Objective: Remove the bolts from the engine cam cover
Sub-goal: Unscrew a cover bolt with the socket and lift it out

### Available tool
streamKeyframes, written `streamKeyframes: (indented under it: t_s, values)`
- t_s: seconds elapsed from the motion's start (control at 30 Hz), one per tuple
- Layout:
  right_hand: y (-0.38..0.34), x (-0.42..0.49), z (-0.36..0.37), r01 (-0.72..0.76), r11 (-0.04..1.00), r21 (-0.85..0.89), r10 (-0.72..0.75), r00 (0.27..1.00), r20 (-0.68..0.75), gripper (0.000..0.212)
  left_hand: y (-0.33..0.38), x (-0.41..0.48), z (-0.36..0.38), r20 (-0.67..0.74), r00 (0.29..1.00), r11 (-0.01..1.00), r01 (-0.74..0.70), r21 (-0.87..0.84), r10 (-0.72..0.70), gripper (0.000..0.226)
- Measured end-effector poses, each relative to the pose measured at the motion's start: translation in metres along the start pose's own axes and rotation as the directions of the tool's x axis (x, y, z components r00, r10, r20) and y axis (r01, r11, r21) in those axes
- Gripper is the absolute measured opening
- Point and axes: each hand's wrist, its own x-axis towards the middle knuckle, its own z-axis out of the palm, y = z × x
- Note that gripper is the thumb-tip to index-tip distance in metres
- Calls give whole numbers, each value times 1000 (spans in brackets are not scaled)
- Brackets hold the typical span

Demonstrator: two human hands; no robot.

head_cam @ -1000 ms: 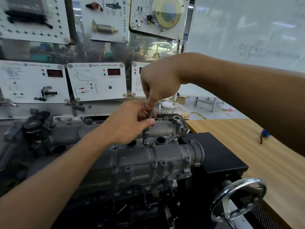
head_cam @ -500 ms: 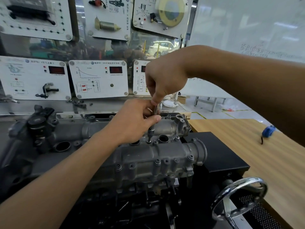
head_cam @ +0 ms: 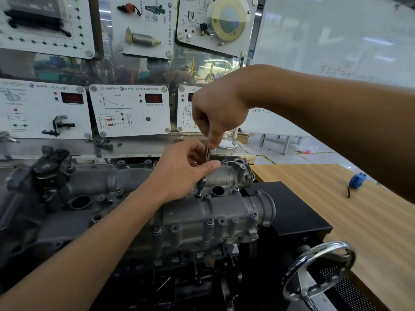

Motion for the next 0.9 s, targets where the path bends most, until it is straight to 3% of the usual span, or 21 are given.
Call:
streamKeyframes:
  t_s: [0.1,0.3,0.4,0.5,0.57,0.67,0.73,0.8,0.83,0.9]
  values:
    - [0,3,1,14,1000,10,-14,1000,-10,30,-3,-2,-4,110,994,994,7,-110,5,6]
    - [7,11,6,-67,990,121,60,996,61,58,-1,-2,-5,206,978,987,-6,-159,39,23]
    - [9,13,6,-85,988,130,74,993,87,55,3,0,1,13,1000,999,-15,-31,15,12]
    - [6,15,5,-87,993,77,85,996,41,64,5,3,9,-149,988,978,6,206,26,41]
    - [5,15,6,-79,997,17,77,995,57,59,5,3,8,-64,998,989,20,149,-11,34]
    - [7,11,5,-24,999,-46,25,999,35,37,4,4,-10,246,969,998,37,-49,-24,30]
    - [4,8,2,-13,999,-50,12,1000,-15,46,4,5,-20,338,941,996,-5,-90,35,29]
    - [1,7,-2,-28,999,-44,26,999,-29,62,8,6,-17,196,979,999,-53,0,53,8]
    - [1,8,-3,-36,999,-16,36,999,-15,63,11,7,-14,77,996,995,-55,82,49,13]
    - [2,13,-2,-53,998,41,53,999,14,55,12,8,-6,-92,995,977,-11,211,31,43]
